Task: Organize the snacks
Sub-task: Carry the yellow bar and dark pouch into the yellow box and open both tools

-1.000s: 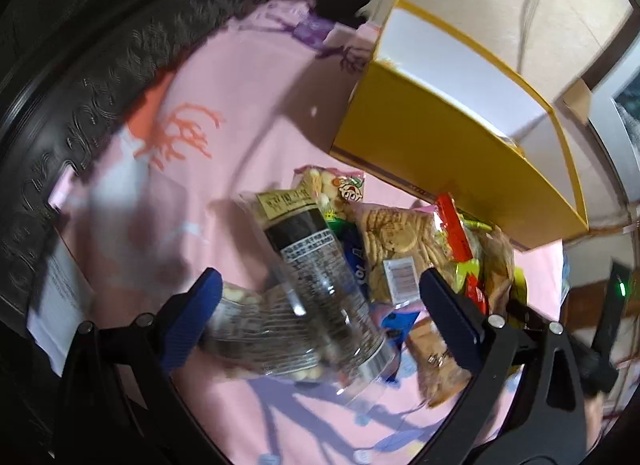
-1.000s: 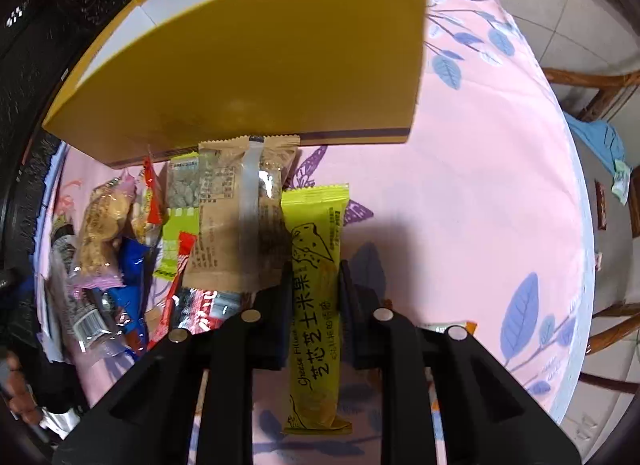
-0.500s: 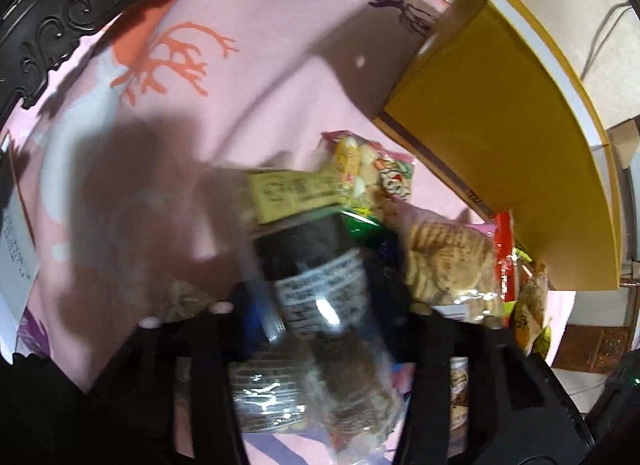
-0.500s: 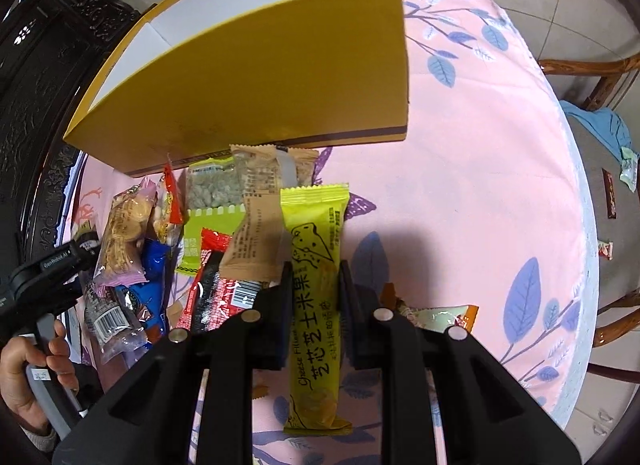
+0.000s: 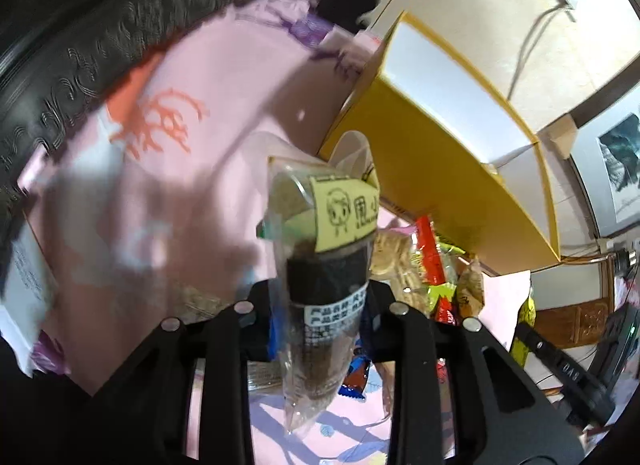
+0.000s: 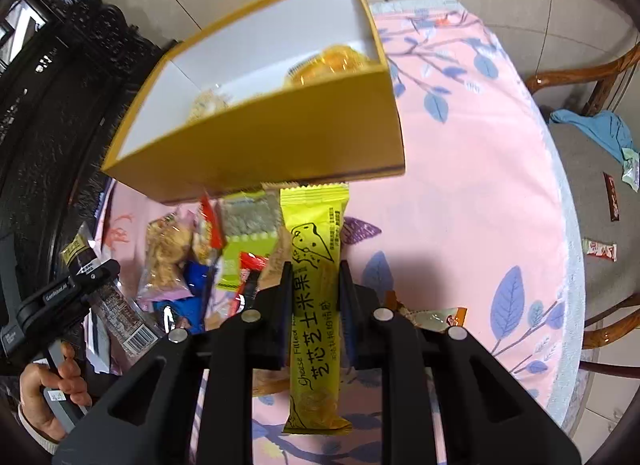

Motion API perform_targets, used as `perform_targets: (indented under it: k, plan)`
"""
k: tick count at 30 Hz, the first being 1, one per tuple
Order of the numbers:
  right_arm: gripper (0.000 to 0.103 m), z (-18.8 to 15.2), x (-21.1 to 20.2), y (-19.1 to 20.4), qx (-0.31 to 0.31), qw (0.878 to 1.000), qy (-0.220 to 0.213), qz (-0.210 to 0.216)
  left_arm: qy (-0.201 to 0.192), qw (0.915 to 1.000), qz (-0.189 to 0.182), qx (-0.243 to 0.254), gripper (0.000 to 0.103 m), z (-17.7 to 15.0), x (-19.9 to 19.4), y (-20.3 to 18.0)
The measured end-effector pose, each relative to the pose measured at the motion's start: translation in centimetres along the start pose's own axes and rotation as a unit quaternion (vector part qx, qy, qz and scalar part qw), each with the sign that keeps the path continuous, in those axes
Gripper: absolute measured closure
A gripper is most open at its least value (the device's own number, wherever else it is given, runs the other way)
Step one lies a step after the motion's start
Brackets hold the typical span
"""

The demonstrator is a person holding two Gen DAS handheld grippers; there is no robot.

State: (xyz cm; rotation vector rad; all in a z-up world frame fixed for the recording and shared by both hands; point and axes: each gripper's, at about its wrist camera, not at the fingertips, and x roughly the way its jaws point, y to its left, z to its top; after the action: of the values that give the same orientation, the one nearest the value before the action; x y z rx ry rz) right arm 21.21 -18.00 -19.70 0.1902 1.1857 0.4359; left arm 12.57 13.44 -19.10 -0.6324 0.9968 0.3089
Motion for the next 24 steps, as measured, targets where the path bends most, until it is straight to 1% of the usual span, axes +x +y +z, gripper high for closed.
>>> perform_targets:
  k: [6,12,17,20,24]
  plan:
    - [0.082,0.1,-1.1,0.9,-0.007,1.000,-0.011,0.008,-0.033,0.9989,-0.002,0.032,0.074,-0.2,-2.9,-1.1]
    - [0.082,0.1,-2.0,2.0,-0.011,1.000,-0.024,0.016,-0.059,0.9966,-0.005,0.057,0.075,-0.3,-4.6,-2.0]
    - [0.082,0.7,-3.8,2.7,-0.015,0.999,-0.044,0.028,-0.084,0.9926,-0.007,0.088,0.075,0.3,-6.4,-3.9]
    - [0.082,1.6,-5.0,3.0,-0.019,0.997,-0.060,0.035,-0.102,0.9887,-0.018,0.108,0.075,1.3,-7.3,-5.6]
    - [0.082,4.0,-7.1,3.8,-0.028,0.994,-0.095,0.044,-0.131,0.9814,-0.043,0.134,0.075,3.5,-8.7,-8.5]
